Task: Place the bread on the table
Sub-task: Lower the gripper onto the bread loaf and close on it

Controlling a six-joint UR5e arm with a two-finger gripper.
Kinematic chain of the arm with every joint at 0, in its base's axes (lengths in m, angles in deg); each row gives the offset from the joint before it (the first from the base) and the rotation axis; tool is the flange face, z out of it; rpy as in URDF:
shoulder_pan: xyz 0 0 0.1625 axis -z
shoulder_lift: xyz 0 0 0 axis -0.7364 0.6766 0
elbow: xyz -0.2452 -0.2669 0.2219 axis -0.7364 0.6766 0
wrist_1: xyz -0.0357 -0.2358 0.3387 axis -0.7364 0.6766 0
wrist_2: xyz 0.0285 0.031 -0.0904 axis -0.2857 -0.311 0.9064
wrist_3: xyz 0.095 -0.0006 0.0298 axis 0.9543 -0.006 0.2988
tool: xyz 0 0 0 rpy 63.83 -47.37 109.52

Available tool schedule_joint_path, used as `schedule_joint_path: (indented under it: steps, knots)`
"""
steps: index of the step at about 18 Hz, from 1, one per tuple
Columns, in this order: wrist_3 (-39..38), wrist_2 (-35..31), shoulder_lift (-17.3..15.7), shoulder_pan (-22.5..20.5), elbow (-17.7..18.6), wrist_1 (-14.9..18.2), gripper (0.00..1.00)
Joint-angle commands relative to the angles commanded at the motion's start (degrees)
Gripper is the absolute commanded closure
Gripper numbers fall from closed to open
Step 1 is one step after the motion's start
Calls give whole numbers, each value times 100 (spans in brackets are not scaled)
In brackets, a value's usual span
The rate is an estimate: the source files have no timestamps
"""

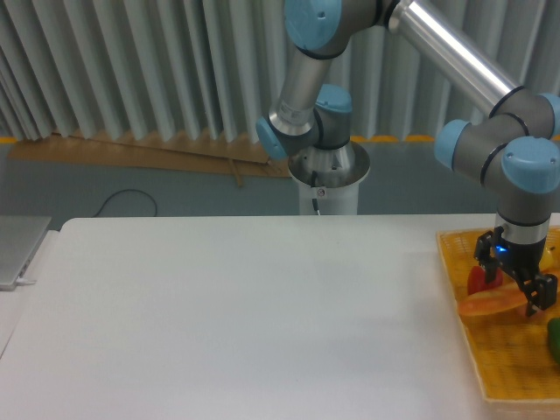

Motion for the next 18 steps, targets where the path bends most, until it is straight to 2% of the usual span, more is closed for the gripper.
schedule_joint_path:
  steps: [11, 12, 13, 18]
  knots:
    - [-88, 0, 53, 44, 149, -140, 0]
    - [-88, -9, 44, 44, 202, -193, 4]
    - [-105, -9, 44, 44, 219, -193, 16]
    - [-27, 0, 35, 44, 255, -202, 18]
